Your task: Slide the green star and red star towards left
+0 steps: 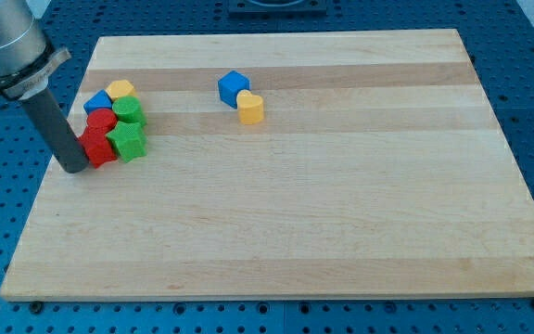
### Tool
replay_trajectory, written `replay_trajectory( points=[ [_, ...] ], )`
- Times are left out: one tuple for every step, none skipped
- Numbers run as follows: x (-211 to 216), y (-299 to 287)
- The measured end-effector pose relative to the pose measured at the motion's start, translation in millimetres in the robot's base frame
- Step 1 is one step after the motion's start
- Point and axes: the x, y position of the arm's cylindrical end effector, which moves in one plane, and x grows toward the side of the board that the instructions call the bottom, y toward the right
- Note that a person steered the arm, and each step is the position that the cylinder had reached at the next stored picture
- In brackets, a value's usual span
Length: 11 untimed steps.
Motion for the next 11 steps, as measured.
replay_trajectory(
  points=[
    [8.5, 17.6],
    [22.6, 70.2],
    [18.9, 111.8],
    [-10.3, 126.9],
    [-24.3, 126.9],
    [-24.7, 116.5],
    [-24.7, 100.9],
    [-27.0, 94.0],
    [-32.9, 87.6],
    [-39.8, 85.5],
    [-40.2, 82.1]
  ],
)
